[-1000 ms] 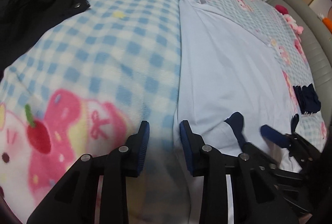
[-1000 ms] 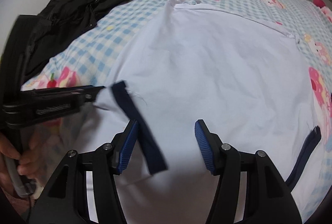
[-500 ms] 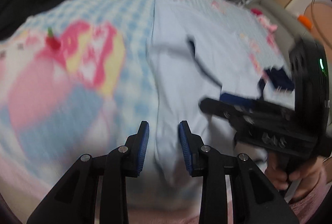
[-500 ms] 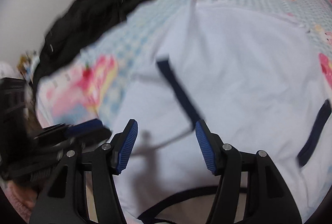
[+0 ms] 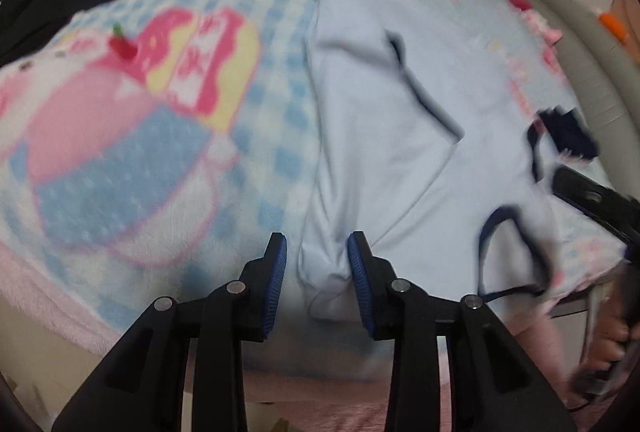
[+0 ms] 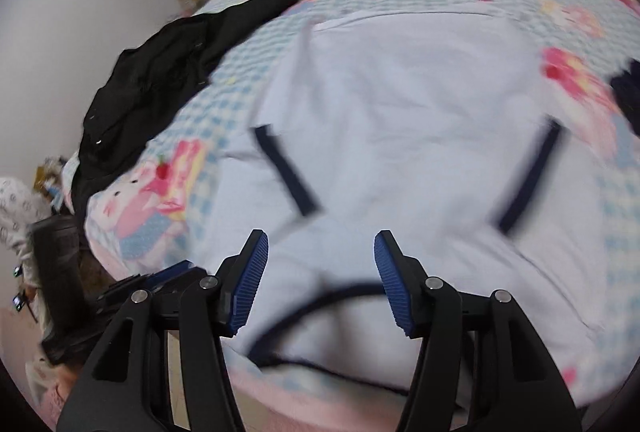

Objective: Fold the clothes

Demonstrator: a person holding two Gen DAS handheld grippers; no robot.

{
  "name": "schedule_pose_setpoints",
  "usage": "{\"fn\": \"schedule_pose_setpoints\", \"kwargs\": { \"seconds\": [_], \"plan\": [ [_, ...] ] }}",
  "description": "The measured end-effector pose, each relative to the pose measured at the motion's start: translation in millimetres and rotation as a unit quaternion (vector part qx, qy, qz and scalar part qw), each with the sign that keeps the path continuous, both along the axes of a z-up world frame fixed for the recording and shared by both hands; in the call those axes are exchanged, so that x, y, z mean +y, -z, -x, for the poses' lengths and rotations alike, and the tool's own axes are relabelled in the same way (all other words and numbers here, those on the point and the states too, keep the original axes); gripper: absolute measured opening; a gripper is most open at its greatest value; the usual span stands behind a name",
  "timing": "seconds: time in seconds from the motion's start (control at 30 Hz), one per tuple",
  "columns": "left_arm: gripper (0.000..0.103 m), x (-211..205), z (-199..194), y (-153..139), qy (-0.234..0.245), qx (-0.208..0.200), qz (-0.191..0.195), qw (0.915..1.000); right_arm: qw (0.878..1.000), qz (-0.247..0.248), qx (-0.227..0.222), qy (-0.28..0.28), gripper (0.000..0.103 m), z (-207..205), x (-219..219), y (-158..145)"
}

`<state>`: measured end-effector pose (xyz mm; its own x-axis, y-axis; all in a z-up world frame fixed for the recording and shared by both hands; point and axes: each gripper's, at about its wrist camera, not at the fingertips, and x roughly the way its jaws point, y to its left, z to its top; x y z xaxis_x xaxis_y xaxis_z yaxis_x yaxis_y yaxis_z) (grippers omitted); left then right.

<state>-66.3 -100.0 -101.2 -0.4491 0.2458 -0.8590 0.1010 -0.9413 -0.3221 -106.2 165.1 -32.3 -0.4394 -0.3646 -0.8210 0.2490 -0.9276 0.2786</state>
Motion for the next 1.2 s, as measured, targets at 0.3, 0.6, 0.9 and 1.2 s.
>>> {"fn": "schedule_pose_setpoints", "kwargs": {
  "seconds": [0.3,0.6,0.9,1.2],
  "plan": [
    [0.036,12.6,-33.3,-38.6,-0.009,0.087,-0.054,0.9948,0.998,-0.011,-0.028,0.048,0.06,-47.3,80.2,7.3],
    [0.036,80.0,-23.2,-21.3,0.077,0.032,0.019,0.9964,0.997,-0.039,-0.038,0.056,0.06,-45.4,74.6,26.5],
    [0.036,22.7,-78.4,-29.0,0.012,0.068,-0.089,0.9936,0.997,-0.011,-0.057,0.057,0.06,-80.7,98.2,40.8],
    [0.043,-7.7,-42.4,-34.2,-0.021,0.071,-0.072,0.9947,0.986,0.025,-0.038,0.159,0.06,-61.0,156.3,29.8]
  ]
}}
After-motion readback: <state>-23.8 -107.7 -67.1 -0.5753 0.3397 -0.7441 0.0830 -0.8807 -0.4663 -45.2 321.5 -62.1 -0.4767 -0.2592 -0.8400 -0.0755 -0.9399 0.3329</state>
